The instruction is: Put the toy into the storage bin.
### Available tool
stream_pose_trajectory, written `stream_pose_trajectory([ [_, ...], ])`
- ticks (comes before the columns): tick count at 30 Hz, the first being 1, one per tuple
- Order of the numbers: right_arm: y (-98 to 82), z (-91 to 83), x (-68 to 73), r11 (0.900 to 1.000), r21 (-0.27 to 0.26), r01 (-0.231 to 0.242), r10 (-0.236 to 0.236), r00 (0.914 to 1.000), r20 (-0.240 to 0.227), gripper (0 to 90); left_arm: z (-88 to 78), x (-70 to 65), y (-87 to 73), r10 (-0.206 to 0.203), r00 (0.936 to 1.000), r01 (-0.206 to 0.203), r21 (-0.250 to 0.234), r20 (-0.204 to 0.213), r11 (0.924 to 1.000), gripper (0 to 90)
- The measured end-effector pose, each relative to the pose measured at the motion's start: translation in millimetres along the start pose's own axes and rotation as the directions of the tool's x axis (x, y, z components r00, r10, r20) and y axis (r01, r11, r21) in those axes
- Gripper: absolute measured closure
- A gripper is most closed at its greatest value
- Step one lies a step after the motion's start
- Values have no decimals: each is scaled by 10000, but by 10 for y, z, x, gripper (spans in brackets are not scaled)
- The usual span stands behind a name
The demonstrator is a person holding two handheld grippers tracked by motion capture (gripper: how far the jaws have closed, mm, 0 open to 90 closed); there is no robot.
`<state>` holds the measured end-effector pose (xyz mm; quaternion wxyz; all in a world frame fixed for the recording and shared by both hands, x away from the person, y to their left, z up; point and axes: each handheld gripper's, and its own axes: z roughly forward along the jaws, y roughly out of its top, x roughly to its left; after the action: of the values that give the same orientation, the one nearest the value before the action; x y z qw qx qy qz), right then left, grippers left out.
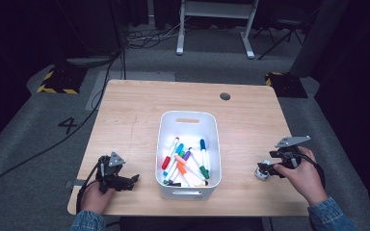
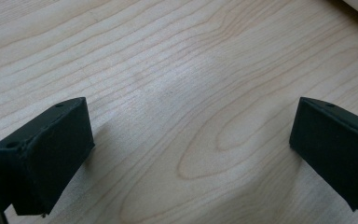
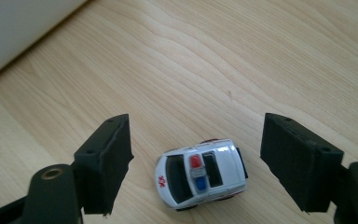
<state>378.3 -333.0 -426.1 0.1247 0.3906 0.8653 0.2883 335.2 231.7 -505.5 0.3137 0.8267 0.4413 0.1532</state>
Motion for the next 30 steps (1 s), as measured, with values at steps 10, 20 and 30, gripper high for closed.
stream_pose_trajectory([
  [10, -212, 225, -109, 9996, 281, -104, 112, 9995, -282, 243, 0, 0, 0, 1, 10000, -1, 0, 1, 10000, 0],
  [20, -306, 351, -100, 9986, 499, 186, -172, 9995, -269, 228, 0, 0, 0, 1, 10000, -1, 0, 1, 10000, 0],
  [30, -386, 421, -85, 9970, 561, 533, -524, 9985, -172, 236, -1, -1, 3, -2, 10000, 2, 30, -13, 10000, 0],
])
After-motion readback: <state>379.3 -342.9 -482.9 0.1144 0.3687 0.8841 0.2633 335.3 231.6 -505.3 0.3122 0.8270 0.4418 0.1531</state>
